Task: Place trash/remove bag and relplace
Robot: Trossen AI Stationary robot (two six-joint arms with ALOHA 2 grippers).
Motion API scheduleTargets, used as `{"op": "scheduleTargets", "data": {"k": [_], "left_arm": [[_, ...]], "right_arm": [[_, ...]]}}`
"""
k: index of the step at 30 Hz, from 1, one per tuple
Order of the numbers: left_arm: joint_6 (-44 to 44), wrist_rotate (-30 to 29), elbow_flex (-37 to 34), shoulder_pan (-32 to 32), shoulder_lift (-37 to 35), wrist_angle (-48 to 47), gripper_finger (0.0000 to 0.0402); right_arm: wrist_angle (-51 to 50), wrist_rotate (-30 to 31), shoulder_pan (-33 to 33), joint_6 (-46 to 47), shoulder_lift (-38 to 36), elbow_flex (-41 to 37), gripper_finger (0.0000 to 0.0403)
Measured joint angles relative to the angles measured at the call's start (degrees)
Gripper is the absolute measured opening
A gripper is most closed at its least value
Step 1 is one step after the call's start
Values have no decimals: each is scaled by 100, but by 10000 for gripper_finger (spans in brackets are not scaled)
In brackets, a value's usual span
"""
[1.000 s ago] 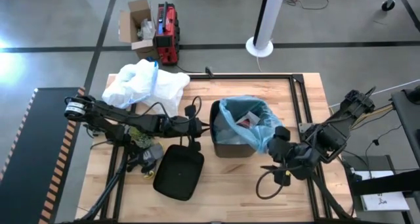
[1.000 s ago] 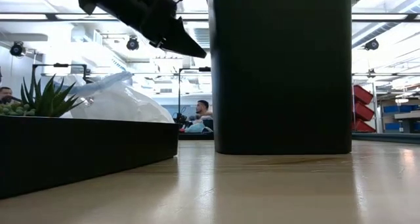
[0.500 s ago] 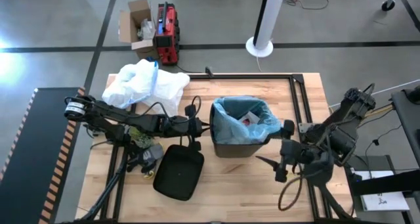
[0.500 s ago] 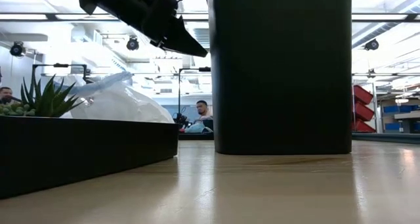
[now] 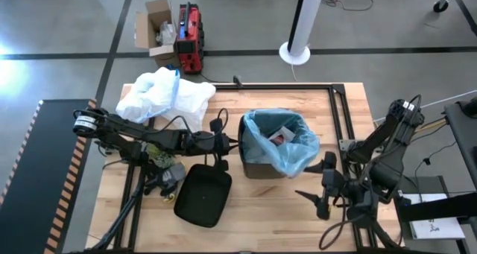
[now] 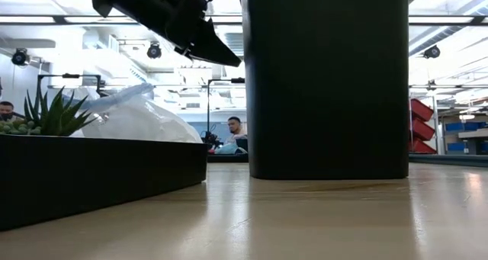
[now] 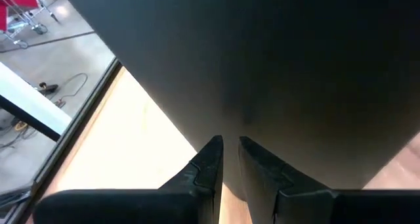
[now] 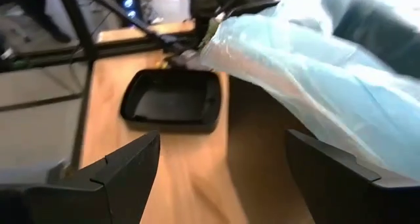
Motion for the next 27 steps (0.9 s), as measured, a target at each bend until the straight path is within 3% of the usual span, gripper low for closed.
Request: {"op": "scheduleTargets", "data": {"k": [5, 12, 15, 19, 27], "left_arm": [[117, -457, 0, 131, 0, 14, 33], [794, -545, 297, 473, -242, -470, 22], [793, -136, 620, 781, -254, -688, 20], [415, 915, 830, 1027, -66, -785, 20], [137, 1176, 835, 437, 28, -913, 19]], "right_arm": [[-79, -987, 56, 296, -1, -136, 309], [-132, -537, -156, 493, 0, -668, 309], [-176, -338, -320, 320, 0, -804, 309], [-420, -264, -489, 224, 0, -847, 309], [-1963, -25, -545, 955, -101, -742, 309]]}}
